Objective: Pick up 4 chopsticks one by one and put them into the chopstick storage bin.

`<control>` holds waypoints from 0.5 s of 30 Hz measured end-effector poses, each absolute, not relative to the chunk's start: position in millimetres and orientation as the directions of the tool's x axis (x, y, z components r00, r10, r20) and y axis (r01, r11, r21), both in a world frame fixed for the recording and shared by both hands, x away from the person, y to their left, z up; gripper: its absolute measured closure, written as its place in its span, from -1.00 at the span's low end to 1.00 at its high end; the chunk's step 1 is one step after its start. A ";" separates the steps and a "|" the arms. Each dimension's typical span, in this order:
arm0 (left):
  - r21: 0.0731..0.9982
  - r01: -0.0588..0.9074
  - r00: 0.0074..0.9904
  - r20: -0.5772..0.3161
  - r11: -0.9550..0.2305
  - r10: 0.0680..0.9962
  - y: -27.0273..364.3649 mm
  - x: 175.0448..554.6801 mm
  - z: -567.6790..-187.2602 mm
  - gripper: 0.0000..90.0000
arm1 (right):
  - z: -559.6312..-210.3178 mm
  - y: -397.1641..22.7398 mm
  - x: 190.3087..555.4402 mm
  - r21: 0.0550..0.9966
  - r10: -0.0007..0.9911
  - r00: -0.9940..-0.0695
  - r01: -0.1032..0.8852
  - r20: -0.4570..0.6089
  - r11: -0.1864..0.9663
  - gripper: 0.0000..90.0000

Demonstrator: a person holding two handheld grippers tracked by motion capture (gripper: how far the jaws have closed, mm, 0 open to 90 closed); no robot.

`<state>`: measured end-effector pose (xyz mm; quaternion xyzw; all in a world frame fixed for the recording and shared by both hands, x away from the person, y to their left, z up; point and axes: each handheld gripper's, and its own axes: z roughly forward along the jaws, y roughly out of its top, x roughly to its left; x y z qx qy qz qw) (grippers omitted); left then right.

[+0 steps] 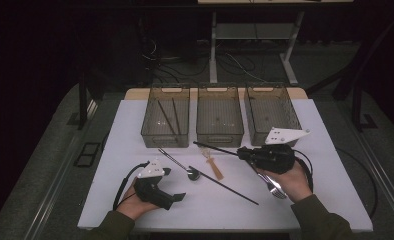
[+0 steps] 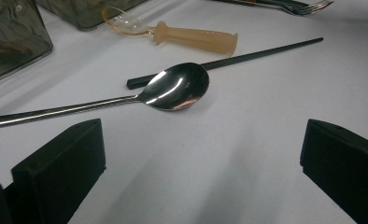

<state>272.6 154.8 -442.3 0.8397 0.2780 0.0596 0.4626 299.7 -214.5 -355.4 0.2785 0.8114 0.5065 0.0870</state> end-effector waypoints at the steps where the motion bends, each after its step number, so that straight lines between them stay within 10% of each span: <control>1: 0.809 0.408 0.840 -0.151 -0.423 0.521 155.2 272.7 -442.2 -1.00 | -354.7 -214.0 301.6 0.872 0.543 -0.828 0.363 0.140 0.329 0.90; 15: 0.806 0.404 0.843 -0.144 -0.432 0.519 155.8 272.8 -442.1 -1.00 | -342.5 -203.2 321.2 0.880 0.579 -0.804 0.366 0.134 0.304 0.90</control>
